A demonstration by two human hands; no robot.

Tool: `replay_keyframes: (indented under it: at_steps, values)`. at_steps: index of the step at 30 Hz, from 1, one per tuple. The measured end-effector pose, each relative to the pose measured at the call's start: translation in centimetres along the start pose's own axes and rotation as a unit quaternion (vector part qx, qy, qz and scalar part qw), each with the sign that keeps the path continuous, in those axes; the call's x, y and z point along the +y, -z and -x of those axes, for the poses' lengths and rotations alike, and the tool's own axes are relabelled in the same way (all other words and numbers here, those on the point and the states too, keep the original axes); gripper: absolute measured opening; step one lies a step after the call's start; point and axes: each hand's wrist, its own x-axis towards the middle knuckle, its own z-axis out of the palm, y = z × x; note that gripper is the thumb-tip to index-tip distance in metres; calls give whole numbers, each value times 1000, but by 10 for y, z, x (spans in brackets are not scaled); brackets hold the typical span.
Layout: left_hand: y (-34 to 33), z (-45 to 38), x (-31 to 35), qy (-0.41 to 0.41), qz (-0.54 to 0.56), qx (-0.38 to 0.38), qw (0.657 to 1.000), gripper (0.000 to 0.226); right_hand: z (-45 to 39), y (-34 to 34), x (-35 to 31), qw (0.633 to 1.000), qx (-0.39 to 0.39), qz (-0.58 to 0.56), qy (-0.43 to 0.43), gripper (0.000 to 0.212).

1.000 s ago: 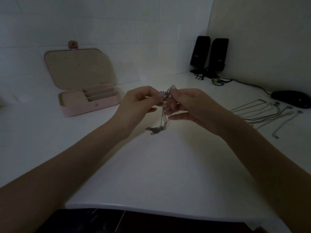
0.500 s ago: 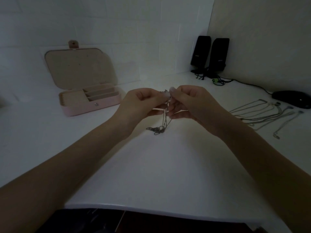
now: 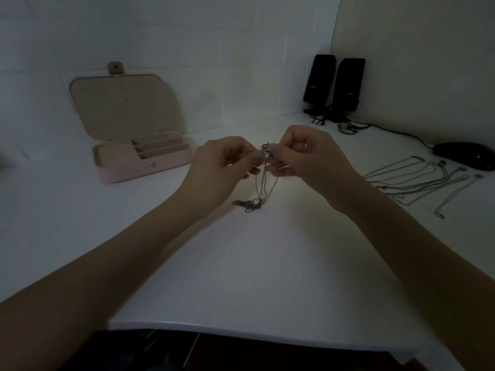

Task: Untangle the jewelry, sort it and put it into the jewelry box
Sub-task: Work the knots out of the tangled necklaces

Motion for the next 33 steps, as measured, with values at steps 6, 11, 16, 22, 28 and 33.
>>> replay_keyframes:
  at_steps: [6,11,16,22,28,33]
  values:
    - [-2,4,1,-81,-96,6,992,18,-1,0,0,1000,-1,2,8,20]
    - [-2,4,1,-109,-109,2,988,12,-1,0,0,999,15,-41,-26,20]
    - [-2,1,-1,-18,-2,-10,1000,15,-1,0,-2,994,-3,-92,-64,20]
    - [-2,-1,5,94,193,-38,976,18,1,-1,-5,995,-11,-73,-65,22]
    - [-3,0,6,102,194,-40,975,16,1,0,-4,995,-7,-78,-64,20]
    - [-2,1,8,97,177,-51,978,15,0,2,-2,990,-23,-108,-84,17]
